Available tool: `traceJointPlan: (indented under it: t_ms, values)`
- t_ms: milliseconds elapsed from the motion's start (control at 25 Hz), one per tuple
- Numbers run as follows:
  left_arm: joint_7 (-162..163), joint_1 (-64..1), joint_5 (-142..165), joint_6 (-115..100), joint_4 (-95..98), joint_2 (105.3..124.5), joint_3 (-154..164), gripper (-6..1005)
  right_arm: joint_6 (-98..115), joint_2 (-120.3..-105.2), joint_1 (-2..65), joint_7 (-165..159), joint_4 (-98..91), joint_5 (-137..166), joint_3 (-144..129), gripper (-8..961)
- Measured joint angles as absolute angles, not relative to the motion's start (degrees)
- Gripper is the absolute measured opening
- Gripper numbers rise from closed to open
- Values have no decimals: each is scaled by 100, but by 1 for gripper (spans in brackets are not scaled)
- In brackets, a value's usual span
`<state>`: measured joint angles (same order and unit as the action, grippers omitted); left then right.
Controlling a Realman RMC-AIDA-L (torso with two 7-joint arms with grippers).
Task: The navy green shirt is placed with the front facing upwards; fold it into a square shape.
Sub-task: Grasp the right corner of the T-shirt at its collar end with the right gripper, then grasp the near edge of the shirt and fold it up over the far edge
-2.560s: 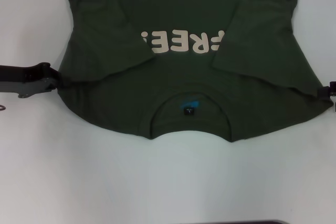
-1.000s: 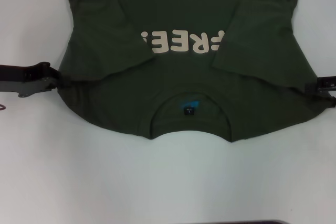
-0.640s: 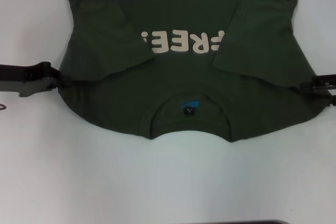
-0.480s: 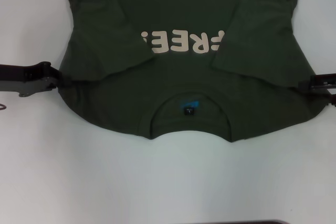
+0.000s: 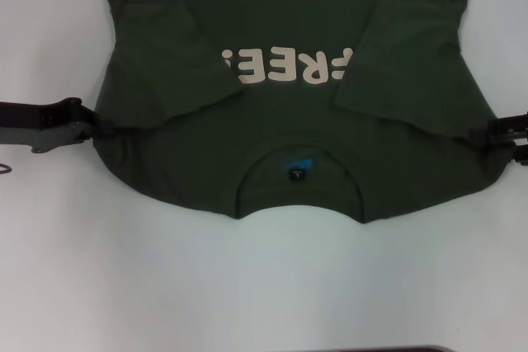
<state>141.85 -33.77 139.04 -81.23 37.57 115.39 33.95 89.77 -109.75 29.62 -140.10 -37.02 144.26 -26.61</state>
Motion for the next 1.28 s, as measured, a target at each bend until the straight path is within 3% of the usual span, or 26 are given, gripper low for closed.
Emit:
traceJointPlan:
  t_ms: [440, 640, 880, 1280]
  values:
    - [14178, -3392, 13897, -8142, 3762, 11549, 3392, 3, 8965, -10986, 2950, -14006, -3736, 14423, -2680, 518]
    - [14177, -3398, 13895, -8147, 3762, 11544, 3392, 3, 8974, -10986, 2957, -14027, -3757, 14432, -2681, 275]
    - [14177, -3401, 13895, -8149, 3762, 11541, 3392, 3, 9005, -10974, 2954, -14030, -3768, 14434, -2673, 57]
    - [14159, -3398, 13905, -8231, 3762, 11513, 3433, 2, 9022, -10968, 2967, -14017, -3779, 14407, -2663, 46]
